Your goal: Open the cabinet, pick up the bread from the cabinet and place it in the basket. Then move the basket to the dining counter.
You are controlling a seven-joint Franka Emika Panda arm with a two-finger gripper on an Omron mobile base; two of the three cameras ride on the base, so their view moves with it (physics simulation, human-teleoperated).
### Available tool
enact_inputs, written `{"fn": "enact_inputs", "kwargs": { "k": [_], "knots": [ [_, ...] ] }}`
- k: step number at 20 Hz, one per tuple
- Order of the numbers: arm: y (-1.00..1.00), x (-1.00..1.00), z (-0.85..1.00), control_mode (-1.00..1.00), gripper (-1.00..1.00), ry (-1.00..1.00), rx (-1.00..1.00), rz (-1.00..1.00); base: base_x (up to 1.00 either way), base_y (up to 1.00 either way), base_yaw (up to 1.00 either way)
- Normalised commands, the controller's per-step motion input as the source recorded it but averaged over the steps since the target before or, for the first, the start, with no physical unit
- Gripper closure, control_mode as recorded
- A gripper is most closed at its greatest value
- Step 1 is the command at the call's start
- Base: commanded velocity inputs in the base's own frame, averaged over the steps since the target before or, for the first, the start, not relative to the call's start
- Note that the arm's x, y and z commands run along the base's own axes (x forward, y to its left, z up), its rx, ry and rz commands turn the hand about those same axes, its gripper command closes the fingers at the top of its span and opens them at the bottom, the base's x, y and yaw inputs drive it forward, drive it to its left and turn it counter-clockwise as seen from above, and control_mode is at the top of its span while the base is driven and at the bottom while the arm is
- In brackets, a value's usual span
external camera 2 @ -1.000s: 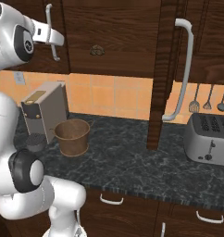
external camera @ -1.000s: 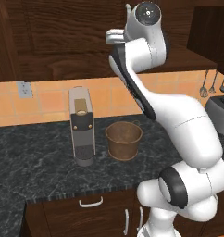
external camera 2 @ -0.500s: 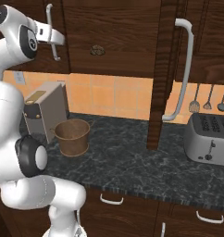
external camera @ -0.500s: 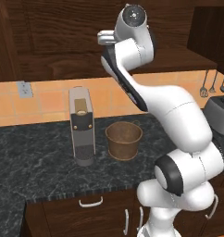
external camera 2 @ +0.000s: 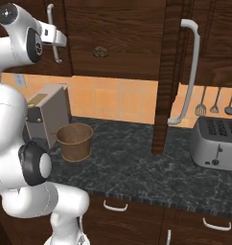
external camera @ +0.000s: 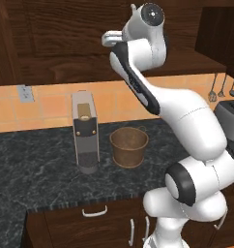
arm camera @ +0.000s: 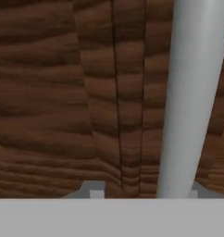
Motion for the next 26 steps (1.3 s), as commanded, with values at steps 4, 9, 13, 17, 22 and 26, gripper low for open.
{"fn": "enact_inputs", "kwargs": {
  "k": [4, 9, 13, 17, 22, 26],
  "knots": [
    [1.0, -0.64, -0.42, -1.0, 1.0, -0.1, 0.02, 0.19, 0.0, 0.0, 0.0],
    [1.0, -0.93, -0.03, -1.0, 1.0, -0.02, 0.0, 0.07, 0.0, 0.0, 0.0],
    [1.0, -0.97, 0.0, -1.0, 1.0, 0.0, 0.0, 0.04, 0.0, 0.0, 0.0],
    [1.0, -0.99, 0.0, -1.0, 1.0, 0.02, 0.04, 0.08, 0.0, 0.0, 0.0],
    [1.0, -1.0, 0.0, -1.0, 1.0, 0.0, 0.04, 0.08, 0.0, 0.0, 0.0],
    [1.0, -1.0, -0.19, -1.0, 1.0, 0.0, 0.05, 0.09, 0.0, 0.0, 0.0]
  ]
}}
